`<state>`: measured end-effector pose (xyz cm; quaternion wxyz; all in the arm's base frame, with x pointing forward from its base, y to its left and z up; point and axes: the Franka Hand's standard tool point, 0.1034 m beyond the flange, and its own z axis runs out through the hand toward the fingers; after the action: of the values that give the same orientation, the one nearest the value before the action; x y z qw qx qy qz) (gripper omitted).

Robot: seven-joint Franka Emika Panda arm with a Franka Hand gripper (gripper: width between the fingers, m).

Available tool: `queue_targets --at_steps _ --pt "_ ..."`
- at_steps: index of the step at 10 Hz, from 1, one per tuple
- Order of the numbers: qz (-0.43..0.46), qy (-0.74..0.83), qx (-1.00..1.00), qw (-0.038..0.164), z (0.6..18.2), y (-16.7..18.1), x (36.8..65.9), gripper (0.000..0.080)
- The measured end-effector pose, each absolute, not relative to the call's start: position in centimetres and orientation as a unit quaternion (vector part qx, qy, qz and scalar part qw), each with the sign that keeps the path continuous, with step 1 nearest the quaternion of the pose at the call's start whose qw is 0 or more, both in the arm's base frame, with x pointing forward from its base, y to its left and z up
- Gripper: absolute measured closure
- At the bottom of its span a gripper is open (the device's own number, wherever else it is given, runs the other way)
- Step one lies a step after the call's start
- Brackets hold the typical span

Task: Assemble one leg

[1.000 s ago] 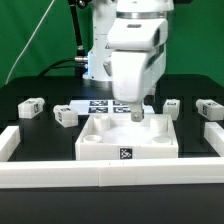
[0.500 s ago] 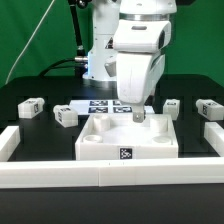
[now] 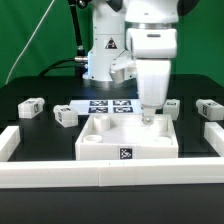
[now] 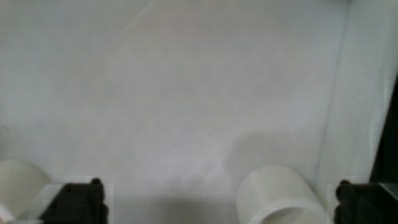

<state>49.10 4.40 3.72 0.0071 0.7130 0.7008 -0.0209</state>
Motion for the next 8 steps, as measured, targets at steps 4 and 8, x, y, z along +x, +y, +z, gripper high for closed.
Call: queue_targets --at_steps 4,8 --pt "-0.02 0.699 0.715 0.007 3.6 4.2 49.0 0.015" --pt "-0.025 0.695 0.718 -0.002 2.7 4.3 46.0 0.015"
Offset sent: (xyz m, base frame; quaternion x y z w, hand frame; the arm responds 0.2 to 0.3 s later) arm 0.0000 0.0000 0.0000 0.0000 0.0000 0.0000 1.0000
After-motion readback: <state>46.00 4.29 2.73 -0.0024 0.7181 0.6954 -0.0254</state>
